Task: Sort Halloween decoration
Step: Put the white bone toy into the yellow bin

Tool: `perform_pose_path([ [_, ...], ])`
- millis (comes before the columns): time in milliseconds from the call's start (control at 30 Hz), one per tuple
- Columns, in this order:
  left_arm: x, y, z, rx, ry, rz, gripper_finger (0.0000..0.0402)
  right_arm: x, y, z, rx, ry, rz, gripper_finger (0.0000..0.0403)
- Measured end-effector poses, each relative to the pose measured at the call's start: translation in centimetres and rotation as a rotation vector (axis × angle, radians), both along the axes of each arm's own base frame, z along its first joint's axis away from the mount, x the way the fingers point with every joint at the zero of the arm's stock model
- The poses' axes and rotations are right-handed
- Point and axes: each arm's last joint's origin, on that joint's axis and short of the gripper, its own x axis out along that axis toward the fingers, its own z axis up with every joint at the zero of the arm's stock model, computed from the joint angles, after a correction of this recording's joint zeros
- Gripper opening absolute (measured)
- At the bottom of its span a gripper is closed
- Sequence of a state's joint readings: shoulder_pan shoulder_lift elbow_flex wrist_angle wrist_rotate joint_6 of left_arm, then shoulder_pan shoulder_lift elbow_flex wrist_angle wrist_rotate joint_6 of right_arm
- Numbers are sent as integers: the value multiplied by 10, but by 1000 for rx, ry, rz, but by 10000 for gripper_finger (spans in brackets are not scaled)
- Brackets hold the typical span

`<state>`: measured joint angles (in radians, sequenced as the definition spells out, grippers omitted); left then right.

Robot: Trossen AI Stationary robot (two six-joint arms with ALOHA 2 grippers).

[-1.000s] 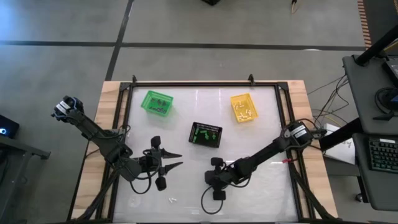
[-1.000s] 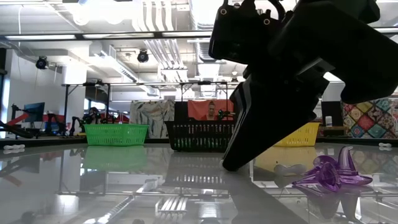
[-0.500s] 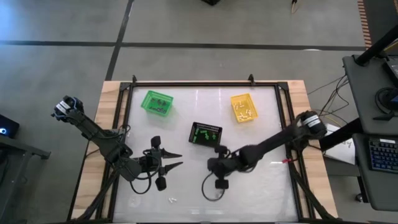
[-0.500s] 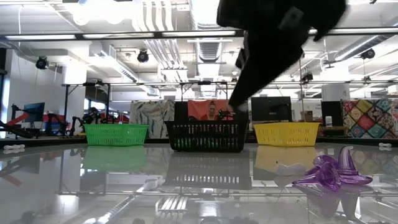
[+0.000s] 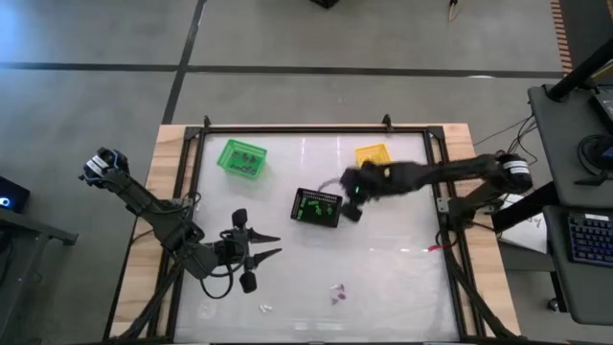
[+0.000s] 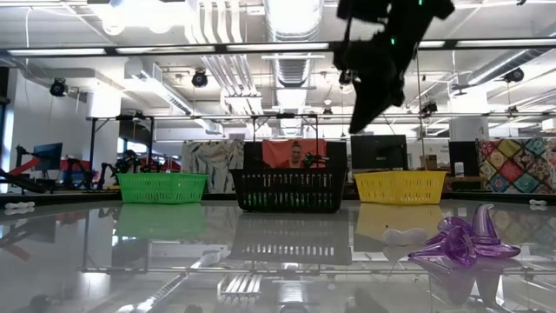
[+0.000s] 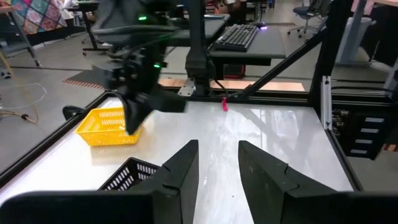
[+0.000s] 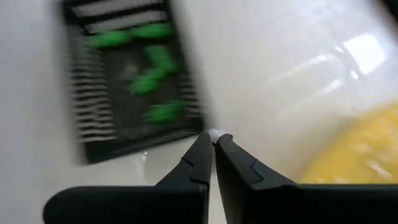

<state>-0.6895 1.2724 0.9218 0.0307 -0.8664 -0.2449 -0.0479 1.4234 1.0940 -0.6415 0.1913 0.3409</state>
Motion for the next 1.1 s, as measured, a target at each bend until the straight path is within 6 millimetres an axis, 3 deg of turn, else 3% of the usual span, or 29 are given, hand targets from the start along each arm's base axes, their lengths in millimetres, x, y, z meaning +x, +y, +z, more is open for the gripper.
perform_pose_path([
  [267, 0, 1, 0, 5, -3, 17, 96, -56, -87, -21, -24, 74, -310, 9],
  [433, 0, 1, 0, 9, -6, 32, 96, -85, -123, -45, -19, 78, -481, 9],
  [567, 0, 1, 0, 11, -8, 42, 96, -92, -130, -56, -7, 33, -498, 9],
  [800, 0, 1, 0, 11, -8, 42, 96, -91, -131, -56, -24, 28, -474, 17],
  [1100, 0, 2, 0, 11, -8, 44, 96, -91, -131, -55, -19, 21, -487, 106],
])
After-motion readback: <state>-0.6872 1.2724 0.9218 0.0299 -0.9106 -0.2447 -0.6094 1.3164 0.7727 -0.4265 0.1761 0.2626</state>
